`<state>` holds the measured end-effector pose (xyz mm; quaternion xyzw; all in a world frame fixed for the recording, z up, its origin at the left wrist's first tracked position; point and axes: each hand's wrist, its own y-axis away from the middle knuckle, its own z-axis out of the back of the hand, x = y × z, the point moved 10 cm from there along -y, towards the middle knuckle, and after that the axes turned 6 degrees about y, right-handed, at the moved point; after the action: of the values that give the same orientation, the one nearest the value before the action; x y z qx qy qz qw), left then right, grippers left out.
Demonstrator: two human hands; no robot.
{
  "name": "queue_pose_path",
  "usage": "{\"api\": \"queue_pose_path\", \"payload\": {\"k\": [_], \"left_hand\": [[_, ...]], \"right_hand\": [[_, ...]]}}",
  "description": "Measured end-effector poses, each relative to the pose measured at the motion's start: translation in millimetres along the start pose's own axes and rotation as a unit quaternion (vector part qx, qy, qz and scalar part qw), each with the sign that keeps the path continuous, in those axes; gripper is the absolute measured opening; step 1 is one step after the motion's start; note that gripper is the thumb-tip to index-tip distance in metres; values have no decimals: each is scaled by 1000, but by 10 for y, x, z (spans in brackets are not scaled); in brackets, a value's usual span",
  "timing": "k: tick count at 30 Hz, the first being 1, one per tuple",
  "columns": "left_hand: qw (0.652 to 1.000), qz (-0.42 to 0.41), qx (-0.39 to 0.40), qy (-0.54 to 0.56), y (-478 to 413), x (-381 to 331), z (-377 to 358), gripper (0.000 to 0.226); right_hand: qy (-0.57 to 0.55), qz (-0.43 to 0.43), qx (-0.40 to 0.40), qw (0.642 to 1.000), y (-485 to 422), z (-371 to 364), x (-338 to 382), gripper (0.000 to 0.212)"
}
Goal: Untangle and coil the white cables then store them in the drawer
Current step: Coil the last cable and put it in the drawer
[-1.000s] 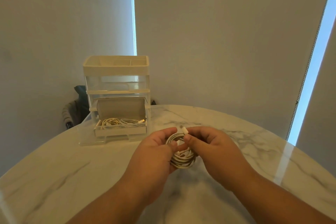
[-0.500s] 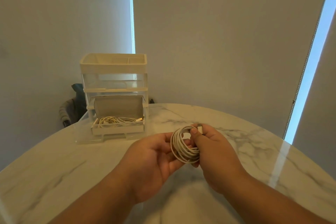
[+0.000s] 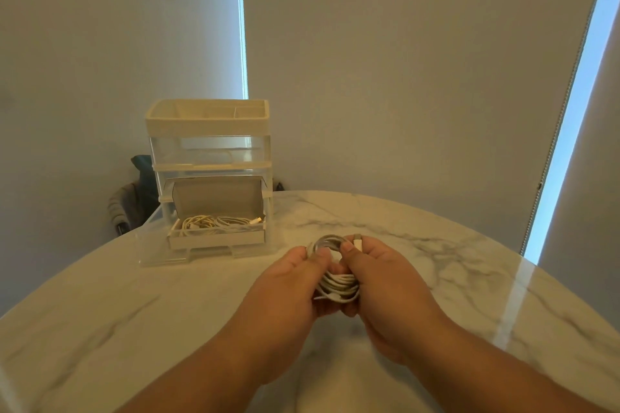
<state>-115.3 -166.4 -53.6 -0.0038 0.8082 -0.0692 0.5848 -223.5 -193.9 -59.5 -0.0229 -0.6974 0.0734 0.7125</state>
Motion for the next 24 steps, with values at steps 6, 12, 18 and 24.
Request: {"api": "queue_pose_path", "payload": {"k": [6,12,18,24], "left_hand": [[981,2,-62,182,32,11,25,29],[984,-13,-128,122,3,-51,199,26],[974,-8,-192,122,13,-72,335,27],[968,-5,-227,105,32,-29,405,28]], "right_hand": [[-59,-13,2,998,-24,-27,-39,26],[-51,-8,10,999,19,-22,-16,24],[18,46,-54,997,66,94,73,23],[-39,27,-68,997,63,110,59,22]]}}
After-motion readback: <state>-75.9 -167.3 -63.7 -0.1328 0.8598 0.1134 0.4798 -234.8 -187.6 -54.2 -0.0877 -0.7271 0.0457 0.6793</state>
